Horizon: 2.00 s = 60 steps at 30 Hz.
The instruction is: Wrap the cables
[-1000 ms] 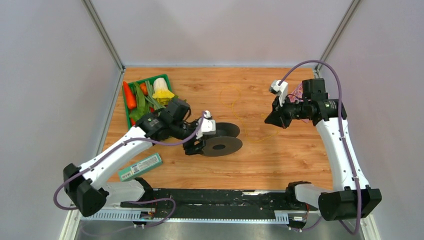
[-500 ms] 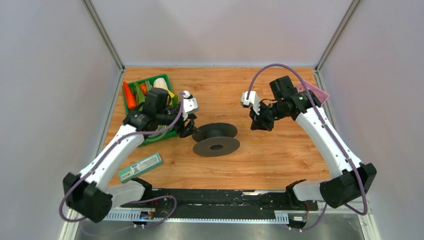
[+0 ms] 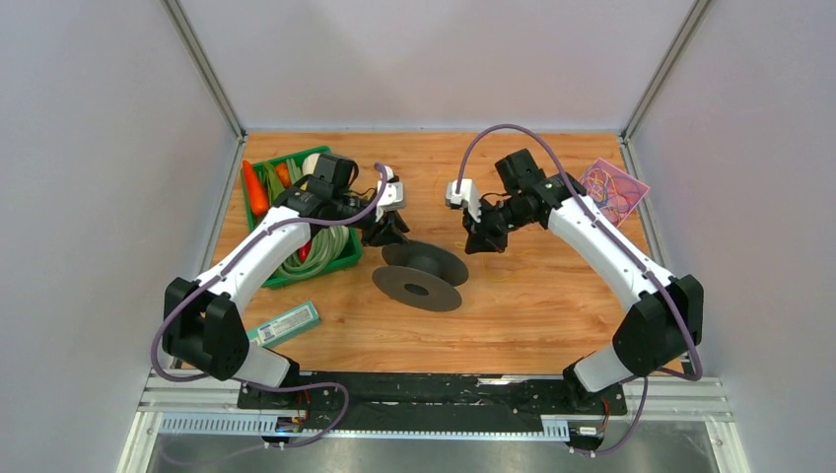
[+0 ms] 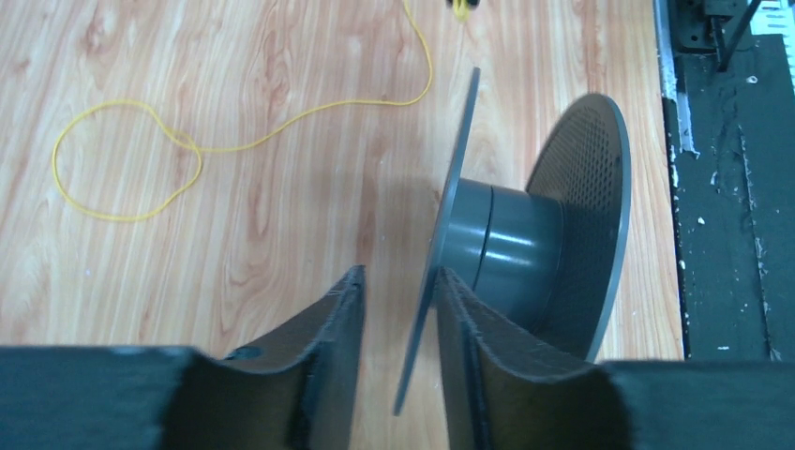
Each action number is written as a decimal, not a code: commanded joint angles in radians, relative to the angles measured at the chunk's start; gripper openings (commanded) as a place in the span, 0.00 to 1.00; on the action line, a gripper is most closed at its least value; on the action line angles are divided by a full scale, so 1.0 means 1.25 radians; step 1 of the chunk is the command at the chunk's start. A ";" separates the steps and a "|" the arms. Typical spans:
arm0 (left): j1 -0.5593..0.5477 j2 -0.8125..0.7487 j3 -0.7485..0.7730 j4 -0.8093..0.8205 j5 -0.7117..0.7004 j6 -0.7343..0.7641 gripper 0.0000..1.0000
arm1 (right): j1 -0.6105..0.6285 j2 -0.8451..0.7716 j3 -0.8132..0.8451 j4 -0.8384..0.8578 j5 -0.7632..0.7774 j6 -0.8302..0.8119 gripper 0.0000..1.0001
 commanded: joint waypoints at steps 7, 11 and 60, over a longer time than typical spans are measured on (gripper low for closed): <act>-0.014 -0.030 -0.029 -0.033 0.068 0.068 0.34 | 0.095 -0.087 -0.121 0.284 0.016 0.223 0.00; -0.014 -0.063 -0.089 0.037 0.035 0.016 0.27 | 0.095 -0.115 -0.135 0.269 0.074 0.238 0.00; -0.054 -0.105 -0.176 0.167 0.078 -0.025 0.54 | 0.233 -0.145 -0.395 0.795 0.176 0.422 0.00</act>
